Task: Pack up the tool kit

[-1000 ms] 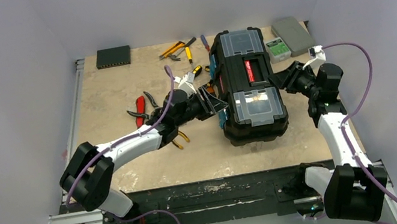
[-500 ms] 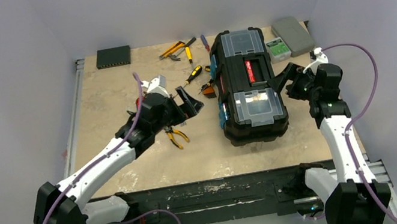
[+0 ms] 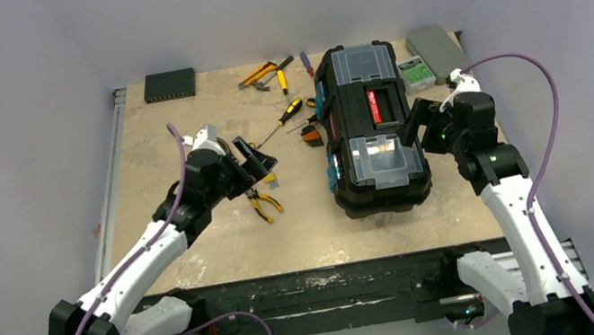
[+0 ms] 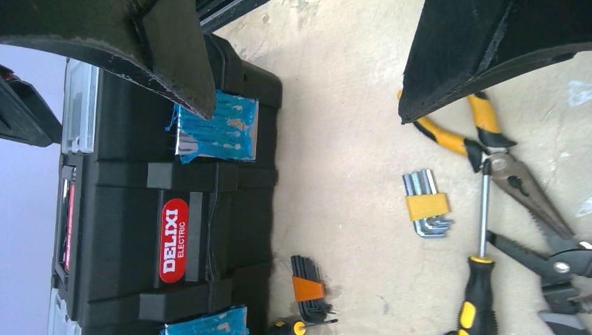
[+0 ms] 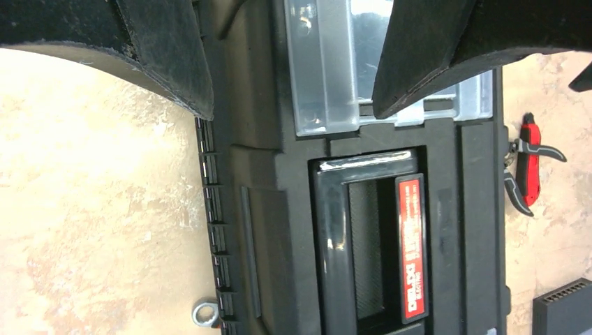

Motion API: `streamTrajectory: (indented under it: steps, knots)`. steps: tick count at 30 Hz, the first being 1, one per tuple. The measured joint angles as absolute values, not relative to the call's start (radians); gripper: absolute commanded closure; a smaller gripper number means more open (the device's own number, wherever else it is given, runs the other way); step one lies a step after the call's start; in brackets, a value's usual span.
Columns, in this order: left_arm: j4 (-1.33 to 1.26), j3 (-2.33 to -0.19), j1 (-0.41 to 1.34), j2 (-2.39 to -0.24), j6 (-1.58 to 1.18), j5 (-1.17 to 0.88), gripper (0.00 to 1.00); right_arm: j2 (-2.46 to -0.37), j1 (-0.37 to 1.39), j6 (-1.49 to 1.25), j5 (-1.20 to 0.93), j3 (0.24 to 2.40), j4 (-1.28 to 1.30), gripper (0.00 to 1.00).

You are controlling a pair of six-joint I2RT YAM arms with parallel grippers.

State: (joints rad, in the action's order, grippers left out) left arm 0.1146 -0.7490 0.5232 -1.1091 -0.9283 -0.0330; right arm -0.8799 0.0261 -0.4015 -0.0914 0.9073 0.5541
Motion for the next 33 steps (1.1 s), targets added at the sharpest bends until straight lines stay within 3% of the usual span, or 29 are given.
streamTrajectory:
  steps: [7,13,23,33]
  knots:
    - [0.155,-0.726,0.504,-0.981,-0.894,0.012,0.0,-0.881,0.074,-0.372,0.038,0.978,0.595,0.18]
    - [0.138,-0.698,0.503,-0.868,-0.852,0.092,0.05,-0.817,0.082,-0.342,0.113,0.98,0.595,0.01]
    - [0.152,-0.645,0.498,-0.757,-0.754,0.168,0.04,-0.699,0.082,-0.469,0.189,0.905,0.525,0.02]
    - [0.134,-0.641,0.498,-0.745,-0.675,0.072,0.04,-0.787,0.083,-0.47,0.11,0.888,0.522,0.01]
